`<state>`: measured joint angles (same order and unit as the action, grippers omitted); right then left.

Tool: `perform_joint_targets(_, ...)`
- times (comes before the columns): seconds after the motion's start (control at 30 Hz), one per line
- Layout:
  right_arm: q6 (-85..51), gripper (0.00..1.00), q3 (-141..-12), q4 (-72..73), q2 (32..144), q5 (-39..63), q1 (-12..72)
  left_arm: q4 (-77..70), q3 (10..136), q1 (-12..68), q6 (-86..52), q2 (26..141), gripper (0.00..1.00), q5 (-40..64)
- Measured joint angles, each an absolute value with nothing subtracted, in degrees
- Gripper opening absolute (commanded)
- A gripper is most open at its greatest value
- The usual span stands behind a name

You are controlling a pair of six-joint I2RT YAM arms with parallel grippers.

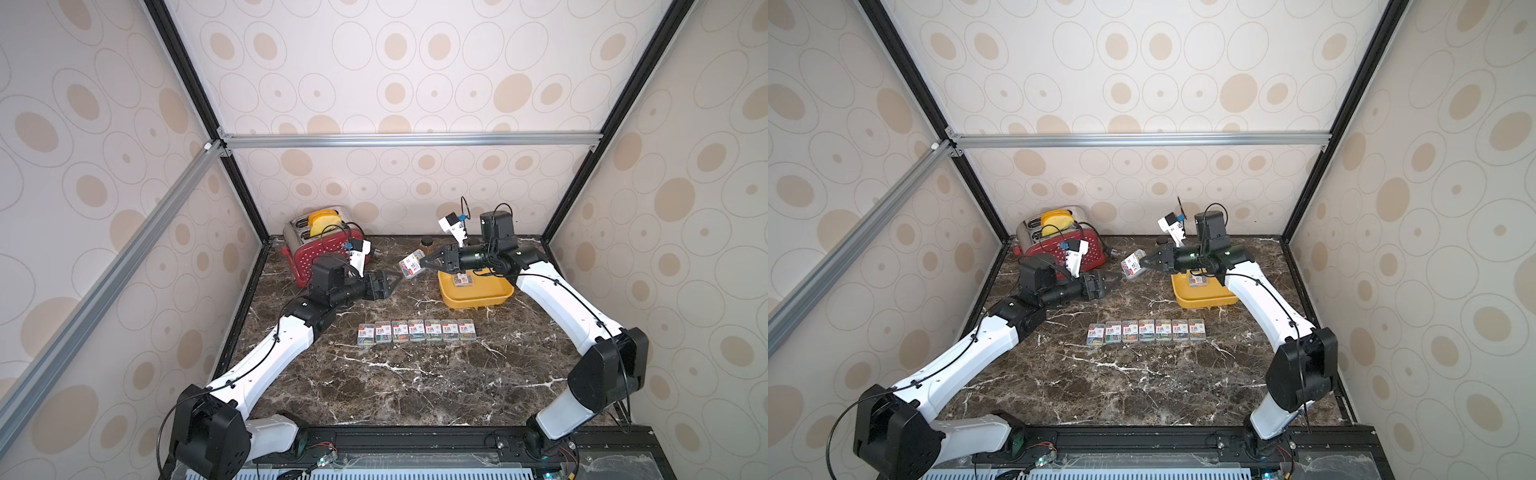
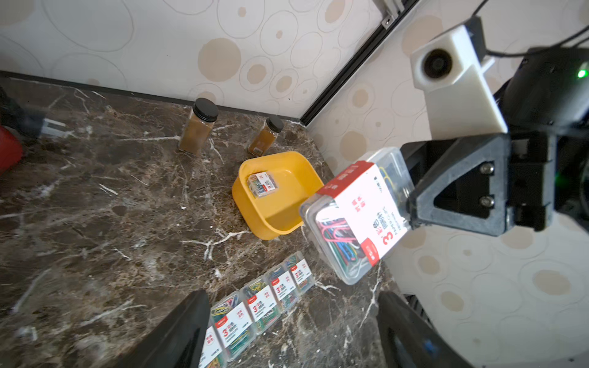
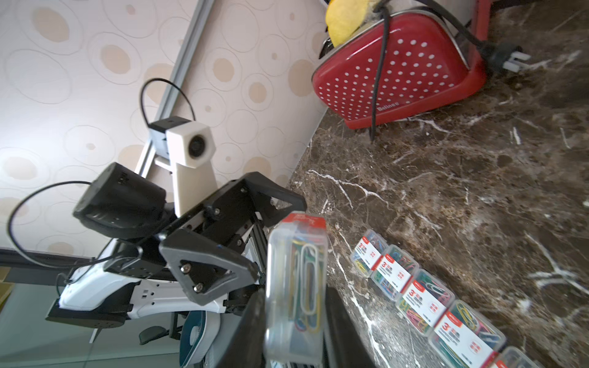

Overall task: Take the paper clips out of the storage box
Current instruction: Place the boxed paper clips at the center of the board.

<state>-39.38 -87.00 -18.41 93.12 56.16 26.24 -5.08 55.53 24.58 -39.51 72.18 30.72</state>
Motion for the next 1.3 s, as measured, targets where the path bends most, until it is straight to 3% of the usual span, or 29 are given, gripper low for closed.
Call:
perform_joint_targets(0.2,-48.1,0.10,-84.3,-7.5,93.1,60.0,26.3,-17.3,55.0,24.6,-49.3,74.4,0.89,33.6)
perform_joint_targets(0.4,-54.4,0.11,-82.6,0.0,93.1,62.1,26.3,-26.3,55.0,24.6,-55.1,76.6,0.86,35.5)
perform_joint_targets(0.57,-58.2,0.11,-82.4,4.8,93.1,63.3,26.3,-30.7,55.0,24.6,-58.8,78.9,0.63,36.6)
perform_joint_targets(0.8,-60.6,0.12,-81.1,7.7,93.1,63.9,26.3,-33.8,55.0,24.6,-61.2,79.3,0.44,37.2)
perform_joint_targets(0.97,-60.3,0.14,-80.2,9.1,93.1,64.5,26.0,-34.6,55.2,24.4,-63.3,79.5,0.21,37.7)
perform_joint_targets(1.03,-59.9,0.15,-80.2,9.3,93.1,64.6,25.7,-35.2,55.7,24.2,-64.2,79.7,0.20,38.3)
perform_joint_targets(1.1,-59.7,0.18,-80.2,9.5,93.1,64.6,25.6,-35.5,56.0,24.2,-64.3,80.0,0.17,38.7)
perform_joint_targets(1.23,-58.8,0.44,-80.2,8.0,93.1,64.2,25.5,-34.2,57.1,24.1,-63.5,80.6,0.00,39.8)
perform_joint_targets(1.3,-57.1,0.54,-80.4,5.2,93.1,64.1,25.7,-31.4,58.7,24.2,-61.6,80.8,0.00,40.7)
